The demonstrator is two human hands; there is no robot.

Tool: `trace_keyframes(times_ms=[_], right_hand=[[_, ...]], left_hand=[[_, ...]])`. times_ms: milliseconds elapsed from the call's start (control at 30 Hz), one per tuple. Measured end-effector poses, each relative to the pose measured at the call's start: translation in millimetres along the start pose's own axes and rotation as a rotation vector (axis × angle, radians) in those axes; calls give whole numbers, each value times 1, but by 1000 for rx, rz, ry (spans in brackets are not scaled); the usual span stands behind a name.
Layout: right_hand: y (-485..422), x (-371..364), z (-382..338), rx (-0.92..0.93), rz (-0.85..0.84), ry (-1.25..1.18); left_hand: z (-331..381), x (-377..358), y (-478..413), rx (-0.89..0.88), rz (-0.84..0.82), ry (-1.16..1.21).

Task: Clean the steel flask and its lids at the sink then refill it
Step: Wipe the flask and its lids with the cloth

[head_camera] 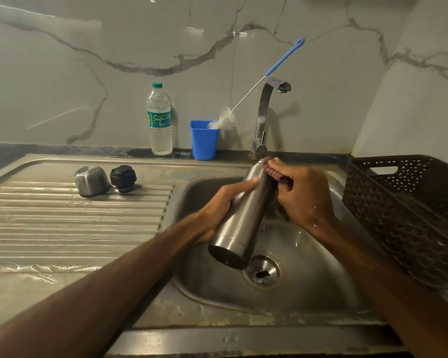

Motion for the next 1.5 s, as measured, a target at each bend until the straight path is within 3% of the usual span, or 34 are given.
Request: trace_keyframes(times_ms=[67,267,467,667,867,933,1067,1167,1267,1367,1500], right_hand=[[0,3,6,-39,16,37],[5,-1,-28,176,-48,-32],[-1,13,4,-53,41,20],[3,1,-22,128,-62,-22],[-1,11,21,-164,19,-72],[1,11,27,-252,42,-114],[15,2,54,-610,33,-345],[24,-5,53,-694,-26,-521],[23,-6,14,-526,-71,-601],[19,-2,-33,-232,-91,-512],[35,-12,-67,87,-237,-383]], left_hand=[[-3,-3,-1,4,-3,-94],[6,12,-3,-93,78,-160],[1,-1,-1,-36,-16,-194],[11,10,2,-72,31,-97],[2,-16,11,34,-105,39],[4,-16,11,13,-100,119],[11,0,9,-54,-64,302],[9,17,3,-68,51,299],[5,21,2,-48,136,228],[7,25,1,-72,180,249],[12,35,6,-71,221,311]])
Point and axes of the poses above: each hand's wrist, its own y-axis away from the middle knuckle, its own x-axis out of the back of the hand, z = x × y, the point moved 8 cm from there along -y, towards the middle knuckle, and after that the axes turned 2 degrees about x, right-handed, at the moved point
